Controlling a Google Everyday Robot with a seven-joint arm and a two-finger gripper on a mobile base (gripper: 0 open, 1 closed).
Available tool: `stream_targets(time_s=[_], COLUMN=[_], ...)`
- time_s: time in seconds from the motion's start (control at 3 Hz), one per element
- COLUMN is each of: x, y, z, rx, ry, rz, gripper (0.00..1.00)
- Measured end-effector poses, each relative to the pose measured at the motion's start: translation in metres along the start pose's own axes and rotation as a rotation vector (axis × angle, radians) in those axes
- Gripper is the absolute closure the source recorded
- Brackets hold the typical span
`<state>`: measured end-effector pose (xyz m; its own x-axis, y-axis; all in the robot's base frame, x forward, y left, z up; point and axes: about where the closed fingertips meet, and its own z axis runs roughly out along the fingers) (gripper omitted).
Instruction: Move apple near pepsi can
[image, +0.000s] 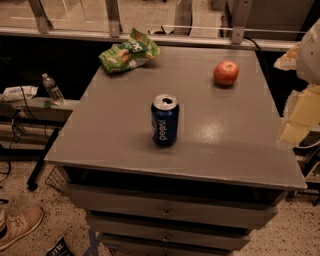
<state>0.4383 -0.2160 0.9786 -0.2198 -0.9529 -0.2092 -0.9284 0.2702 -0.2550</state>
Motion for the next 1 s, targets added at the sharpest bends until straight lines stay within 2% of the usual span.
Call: stream_targets(time_s=[0.67,1.0], x=[0.0,0.013], y=[-0.001,-0.027], z=[-0.002,0.011], rx=[0.011,0.029], ry=[-0.017,-0.095], rz=[0.011,0.107], gripper=[0.0,0.0])
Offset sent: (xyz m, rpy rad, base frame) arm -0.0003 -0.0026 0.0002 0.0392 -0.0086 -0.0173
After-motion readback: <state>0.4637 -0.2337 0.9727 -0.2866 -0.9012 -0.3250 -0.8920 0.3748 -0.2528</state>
